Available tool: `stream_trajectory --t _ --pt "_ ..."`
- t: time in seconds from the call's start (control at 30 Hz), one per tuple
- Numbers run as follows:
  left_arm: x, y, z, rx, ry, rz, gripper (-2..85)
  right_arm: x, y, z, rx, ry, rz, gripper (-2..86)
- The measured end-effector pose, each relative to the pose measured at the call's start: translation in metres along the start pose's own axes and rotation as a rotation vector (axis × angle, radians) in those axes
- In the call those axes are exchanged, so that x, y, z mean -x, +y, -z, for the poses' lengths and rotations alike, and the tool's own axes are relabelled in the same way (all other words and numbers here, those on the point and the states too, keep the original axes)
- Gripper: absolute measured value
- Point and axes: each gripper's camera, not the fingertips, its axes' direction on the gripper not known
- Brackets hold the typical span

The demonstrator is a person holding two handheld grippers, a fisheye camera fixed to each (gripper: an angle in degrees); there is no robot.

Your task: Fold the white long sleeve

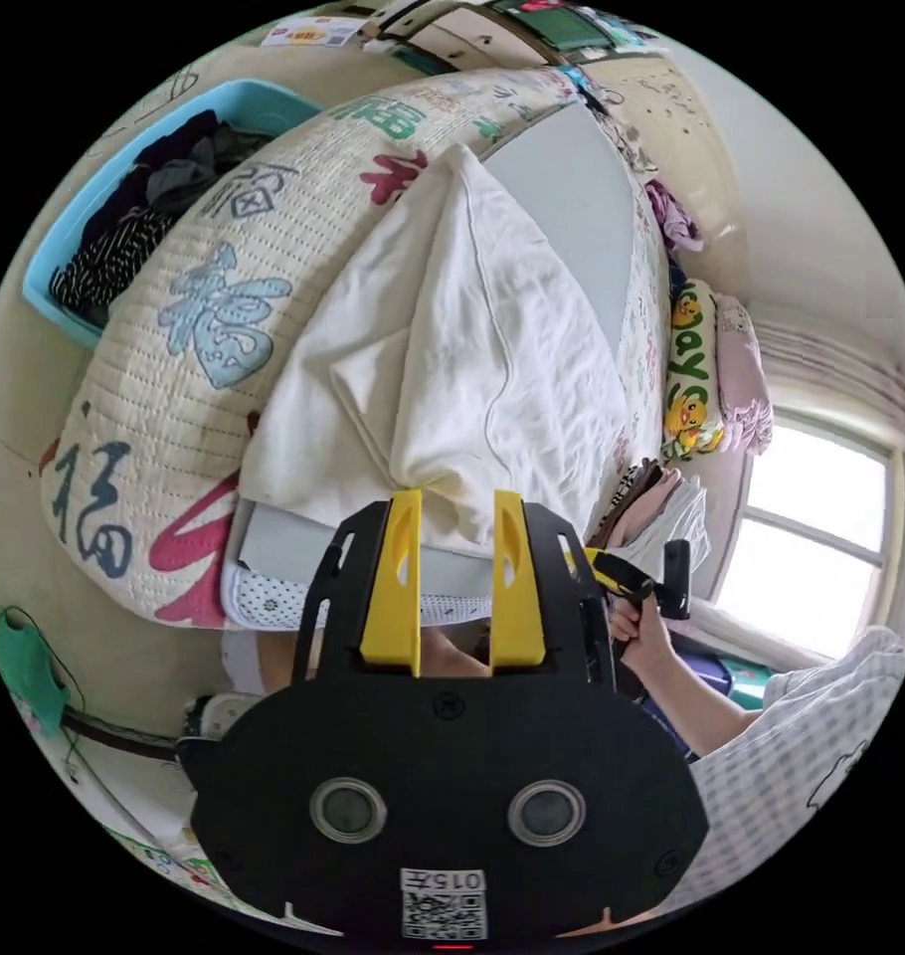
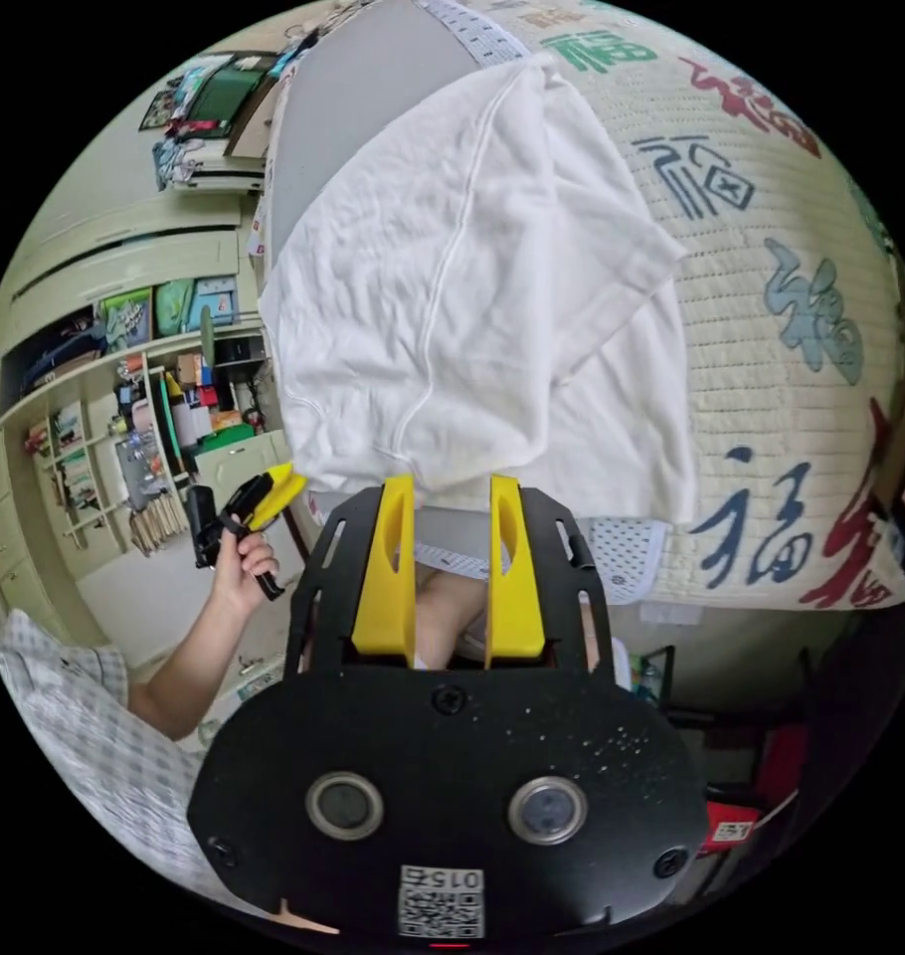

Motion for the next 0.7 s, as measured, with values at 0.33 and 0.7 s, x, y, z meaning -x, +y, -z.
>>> stream_trajectory --t 0.33,0.7 --pt "0.026 0.027 0.0 0.011 -0.065 -0.008 -0.5 0.056 0.024 0.047 0.044 0.071 -0.007 0.4" --pt "0.066 0.023 0.042 -0.027 -0.178 -0.017 2.0 0.147 0.043 0.094 0.118 0.385 0.079 4.1"
